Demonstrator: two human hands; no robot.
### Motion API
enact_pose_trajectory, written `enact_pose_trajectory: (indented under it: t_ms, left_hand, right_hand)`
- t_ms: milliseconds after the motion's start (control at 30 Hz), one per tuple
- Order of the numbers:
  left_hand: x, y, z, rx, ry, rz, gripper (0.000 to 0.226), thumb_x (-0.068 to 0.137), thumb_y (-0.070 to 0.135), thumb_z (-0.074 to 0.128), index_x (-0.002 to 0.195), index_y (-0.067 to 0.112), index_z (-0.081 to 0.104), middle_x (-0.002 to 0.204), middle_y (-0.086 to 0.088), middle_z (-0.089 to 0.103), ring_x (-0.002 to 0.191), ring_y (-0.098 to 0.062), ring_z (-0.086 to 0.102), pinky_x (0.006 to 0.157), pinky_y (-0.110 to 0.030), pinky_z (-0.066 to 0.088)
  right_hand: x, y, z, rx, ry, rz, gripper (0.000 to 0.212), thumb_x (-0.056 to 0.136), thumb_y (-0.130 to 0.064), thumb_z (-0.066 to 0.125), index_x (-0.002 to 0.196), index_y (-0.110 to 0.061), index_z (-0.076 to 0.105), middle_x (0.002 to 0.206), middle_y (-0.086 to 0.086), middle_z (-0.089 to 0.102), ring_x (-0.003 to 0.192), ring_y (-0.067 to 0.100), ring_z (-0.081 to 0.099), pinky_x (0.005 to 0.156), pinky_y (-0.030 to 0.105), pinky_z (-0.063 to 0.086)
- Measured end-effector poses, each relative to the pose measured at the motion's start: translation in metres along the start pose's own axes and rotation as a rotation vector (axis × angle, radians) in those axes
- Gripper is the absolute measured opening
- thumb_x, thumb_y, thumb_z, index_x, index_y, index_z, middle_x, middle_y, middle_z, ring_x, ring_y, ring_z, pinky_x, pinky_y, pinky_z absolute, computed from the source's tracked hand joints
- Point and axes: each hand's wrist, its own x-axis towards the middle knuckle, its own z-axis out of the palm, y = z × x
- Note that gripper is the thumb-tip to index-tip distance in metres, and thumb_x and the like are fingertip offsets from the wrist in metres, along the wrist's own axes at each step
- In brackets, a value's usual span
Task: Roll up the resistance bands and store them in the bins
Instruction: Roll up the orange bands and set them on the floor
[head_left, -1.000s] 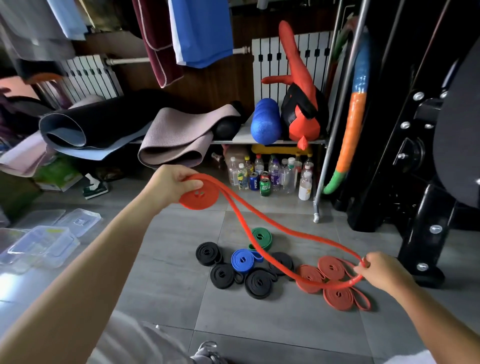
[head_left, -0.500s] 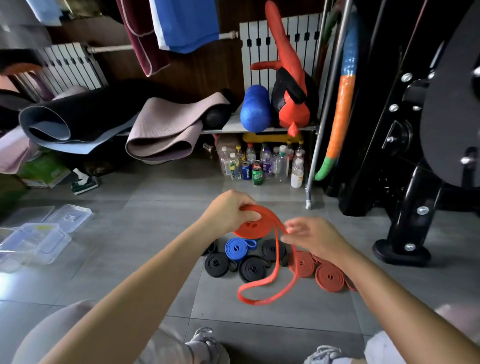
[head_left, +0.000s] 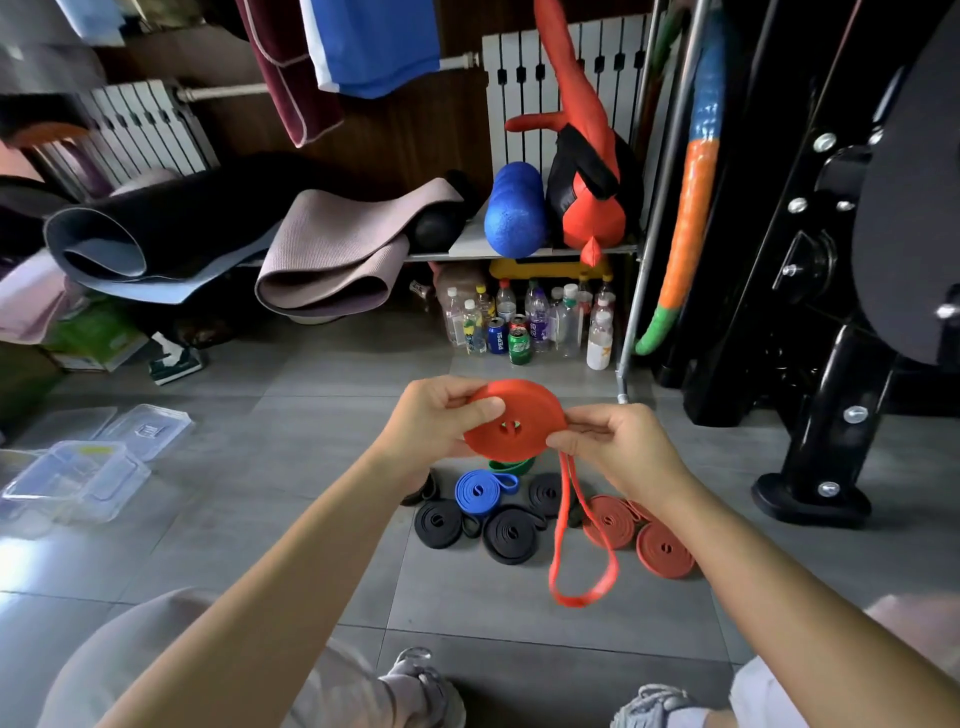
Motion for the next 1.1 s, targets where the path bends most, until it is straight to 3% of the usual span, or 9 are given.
enact_pose_trajectory:
  t_ms: [200, 300, 367, 433, 500, 633, 767, 900, 1100]
  left_hand:
    - [-0.007, -0.002, 0.011, -0.316, -0.054, -0.084, 0.027, 0.083, 0.017, 0.063, 0.108, 0.007, 0.06, 0.103, -0.011, 0.067, 0.096, -0.026, 0.065, 0.076, -0.037, 0.058]
    - [-0.005, 0.005, 0.011, 0.268, -0.006, 0.152, 0.032, 0.084, 0.015, 0.068, 0.113, 0.021, 0.057, 0.108, 0.006, 0.063, 0.102, -0.015, 0.059, 0.083, -0.026, 0.053]
    - [-0.003, 0.011, 0.012, 0.708, 0.015, 0.326, 0.044, 0.081, 0.024, 0.071, 0.121, 0.028, 0.055, 0.115, 0.01, 0.06, 0.104, -0.011, 0.056, 0.086, -0.028, 0.047]
    - [-0.001, 0.018, 0.013, 0.958, -0.017, 0.394, 0.037, 0.081, 0.029, 0.068, 0.116, 0.028, 0.057, 0.11, 0.007, 0.064, 0.098, -0.017, 0.058, 0.081, -0.031, 0.046]
    - [0.001, 0.022, 0.012, 1.023, -0.034, 0.384, 0.025, 0.08, 0.029, 0.068, 0.104, 0.023, 0.062, 0.092, 0.004, 0.064, 0.089, -0.023, 0.059, 0.071, -0.031, 0.043]
    - [0.002, 0.023, 0.0, 0.741, 0.003, 0.313, 0.015, 0.076, 0.019, 0.074, 0.089, 0.016, 0.067, 0.078, 0.001, 0.064, 0.077, -0.023, 0.061, 0.069, -0.029, 0.046]
    - [-0.005, 0.017, -0.011, 0.284, 0.068, 0.18, 0.018, 0.076, 0.007, 0.075, 0.082, 0.021, 0.066, 0.079, -0.004, 0.07, 0.072, -0.019, 0.066, 0.068, -0.033, 0.056]
    - [-0.014, 0.014, -0.016, -0.098, 0.11, 0.088, 0.02, 0.078, 0.01, 0.072, 0.091, 0.024, 0.065, 0.077, 0.008, 0.072, 0.073, -0.005, 0.068, 0.062, -0.021, 0.056]
    - [-0.022, -0.002, -0.001, -0.659, -0.02, -0.052, 0.036, 0.074, 0.016, 0.065, 0.108, 0.006, 0.061, 0.097, -0.008, 0.072, 0.084, -0.021, 0.07, 0.06, -0.024, 0.057]
  right_hand:
    - [0.007, -0.02, -0.006, 0.013, 0.03, -0.043, 0.029, 0.072, -0.009, 0.077, 0.078, -0.036, 0.068, 0.074, -0.018, 0.072, 0.074, 0.001, 0.069, 0.068, 0.011, 0.051]
    - [0.007, -0.03, -0.011, -0.151, 0.0, -0.057, 0.024, 0.073, -0.012, 0.078, 0.083, -0.033, 0.07, 0.072, -0.019, 0.071, 0.074, 0.001, 0.068, 0.073, 0.015, 0.053]
    - [0.007, -0.034, -0.011, -0.359, -0.022, -0.077, 0.018, 0.074, -0.018, 0.078, 0.088, -0.026, 0.073, 0.069, -0.022, 0.066, 0.071, -0.001, 0.066, 0.074, 0.02, 0.053]
    - [0.008, -0.04, -0.008, -0.508, -0.041, -0.13, 0.018, 0.074, -0.024, 0.078, 0.091, -0.025, 0.074, 0.065, -0.024, 0.062, 0.068, -0.007, 0.062, 0.072, 0.022, 0.052]
    - [0.008, -0.044, -0.006, -0.531, -0.053, -0.157, 0.018, 0.073, -0.028, 0.078, 0.091, -0.027, 0.074, 0.067, -0.023, 0.064, 0.069, -0.006, 0.063, 0.072, 0.023, 0.052]
    - [0.008, -0.044, -0.007, -0.315, -0.039, -0.111, 0.023, 0.071, -0.021, 0.08, 0.09, -0.032, 0.073, 0.081, -0.011, 0.073, 0.078, 0.005, 0.069, 0.08, 0.028, 0.055]
    - [0.005, -0.041, -0.003, -0.053, -0.001, -0.108, 0.03, 0.067, -0.013, 0.08, 0.085, -0.035, 0.07, 0.075, -0.019, 0.072, 0.076, -0.001, 0.069, 0.072, 0.011, 0.052]
    - [0.005, -0.04, 0.006, 0.01, 0.026, -0.129, 0.033, 0.07, -0.007, 0.076, 0.081, -0.037, 0.069, 0.075, -0.023, 0.071, 0.075, -0.003, 0.068, 0.069, 0.006, 0.047]
    - [0.002, -0.039, 0.016, 0.188, 0.086, -0.153, 0.026, 0.076, -0.004, 0.072, 0.084, -0.029, 0.07, 0.076, -0.018, 0.072, 0.076, -0.002, 0.069, 0.066, 0.007, 0.048]
